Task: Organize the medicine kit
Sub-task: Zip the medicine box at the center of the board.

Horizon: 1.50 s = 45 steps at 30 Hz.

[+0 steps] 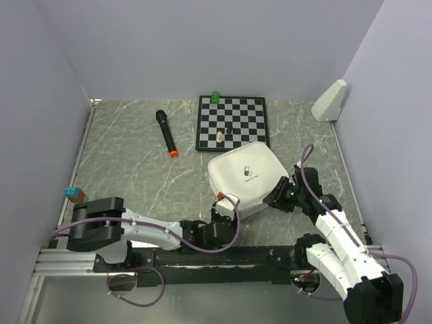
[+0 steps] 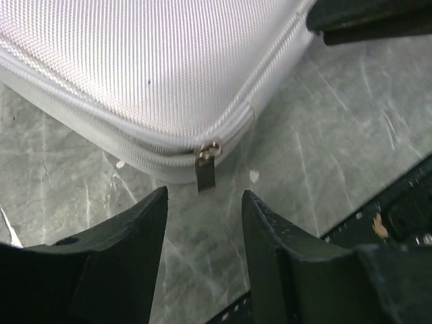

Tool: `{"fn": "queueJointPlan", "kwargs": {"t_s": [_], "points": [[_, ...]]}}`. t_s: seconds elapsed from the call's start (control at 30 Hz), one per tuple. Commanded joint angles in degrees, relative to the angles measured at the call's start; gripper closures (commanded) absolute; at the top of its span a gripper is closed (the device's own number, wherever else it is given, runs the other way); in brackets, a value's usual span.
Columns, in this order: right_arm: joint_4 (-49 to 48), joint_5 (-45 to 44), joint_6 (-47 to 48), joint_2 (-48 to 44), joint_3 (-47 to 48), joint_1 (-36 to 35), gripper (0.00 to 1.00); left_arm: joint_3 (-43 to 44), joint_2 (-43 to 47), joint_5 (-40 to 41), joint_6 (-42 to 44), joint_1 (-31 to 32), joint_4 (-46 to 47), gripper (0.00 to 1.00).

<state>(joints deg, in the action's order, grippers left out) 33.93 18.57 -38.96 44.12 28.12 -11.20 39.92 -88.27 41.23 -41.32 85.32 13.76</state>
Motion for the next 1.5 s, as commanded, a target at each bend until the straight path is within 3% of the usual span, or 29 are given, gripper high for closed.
{"fn": "queueJointPlan", "kwargs": {"t_s": [0.0, 0.17, 0.33, 0.57, 0.67, 0.77, 1.0, 1.47], "points": [[0.8, -1.3, 1.3, -0.5, 2.3, 0.7, 0.6, 6.9, -4.1, 9.5, -3.1, 0.4, -2.8, 0.53], [0.9, -0.9, 1.3, -1.0, 1.9, 0.6, 0.6, 7.6, -5.0, 12.2, -5.1, 0.4, -4.2, 0.6], [0.9, -0.7, 1.3, -1.1, 1.9, 0.6, 0.59, 9.0, -5.8, 14.2, -7.2, 0.4, -8.0, 0.83], [1.0, -0.2, 1.3, -1.1, 1.9, 0.6, 0.6, 7.0, -4.0, 14.2, -7.6, 0.4, -7.2, 0.99], [0.3, 2.0, 1.4, -2.0, 1.2, 0.5, 0.58, 5.3, -3.1, 14.2, -7.0, 0.3, -5.9, 0.99], [-1.6, 5.2, 0.1, -2.4, 0.0, 0.5, 0.44, 3.0, -2.0, 13.2, -5.4, 0.4, -3.0, 0.99], [-4.6, 7.4, -5.0, -3.2, -2.1, 0.3, 0.27, 4.3, -4.1, 7.1, 2.3, 1.2, 4.5, 0.99], [-1.7, 9.6, -8.9, -9.0, -5.0, -0.9, 0.29, 12.3, -13.2, -0.8, 11.4, 1.7, 11.9, 0.99]]}}
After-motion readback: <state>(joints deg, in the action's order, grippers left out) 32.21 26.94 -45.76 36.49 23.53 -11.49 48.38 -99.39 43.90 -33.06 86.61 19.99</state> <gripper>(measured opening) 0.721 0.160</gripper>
